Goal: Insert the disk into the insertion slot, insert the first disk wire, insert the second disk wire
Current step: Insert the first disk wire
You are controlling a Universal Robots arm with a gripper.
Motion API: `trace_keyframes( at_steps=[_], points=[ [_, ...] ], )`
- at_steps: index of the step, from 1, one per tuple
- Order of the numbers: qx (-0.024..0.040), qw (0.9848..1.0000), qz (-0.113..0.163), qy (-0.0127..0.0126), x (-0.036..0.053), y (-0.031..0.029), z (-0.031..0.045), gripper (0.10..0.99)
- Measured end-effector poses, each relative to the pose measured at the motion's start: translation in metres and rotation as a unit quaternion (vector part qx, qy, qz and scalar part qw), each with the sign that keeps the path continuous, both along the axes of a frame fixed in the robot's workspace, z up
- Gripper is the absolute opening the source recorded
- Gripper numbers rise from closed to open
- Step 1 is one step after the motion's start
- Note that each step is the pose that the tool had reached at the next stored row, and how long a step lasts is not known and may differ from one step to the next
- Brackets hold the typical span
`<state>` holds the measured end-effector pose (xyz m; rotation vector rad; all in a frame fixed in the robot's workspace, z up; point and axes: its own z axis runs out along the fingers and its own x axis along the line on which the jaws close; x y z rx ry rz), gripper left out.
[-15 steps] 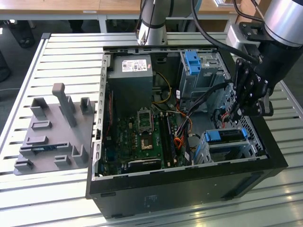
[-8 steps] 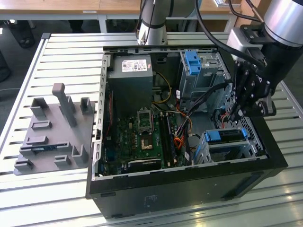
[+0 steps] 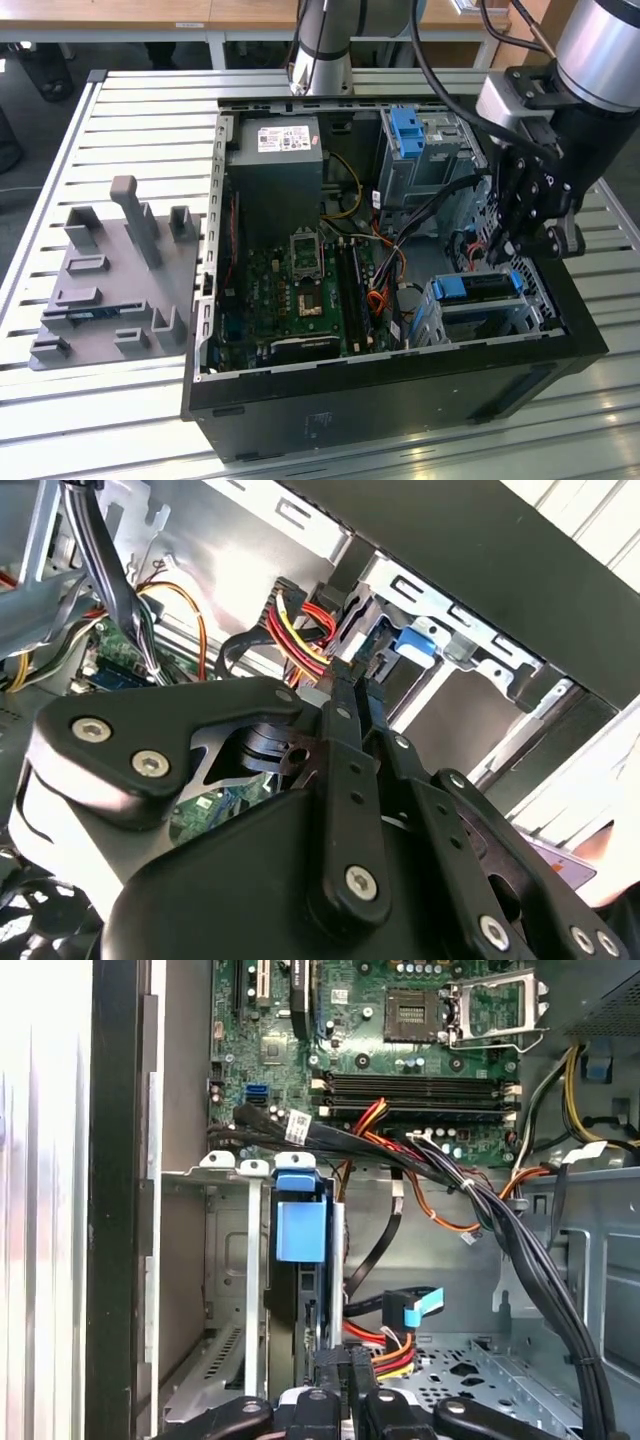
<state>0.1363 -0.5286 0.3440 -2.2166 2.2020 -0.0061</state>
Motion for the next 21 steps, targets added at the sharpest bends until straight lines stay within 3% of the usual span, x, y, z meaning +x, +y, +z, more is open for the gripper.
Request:
trace_keyframes(
  at_steps=[7, 14, 16, 21],
  points=[
    [0.0004, 0.9998, 0.016, -0.0077, -0.0035, -0.003, -0.0027, 0.165],
    [0.0001, 0.9995, 0.016, -0.026, -0.0107, -0.0035, -0.0072, 0.165],
    [0.0, 0.9995, 0.016, -0.0276, -0.011, -0.0048, -0.0075, 0.165],
    [0.0001, 0.9995, 0.016, -0.0288, -0.0134, -0.0097, -0.0079, 0.165]
  ],
)
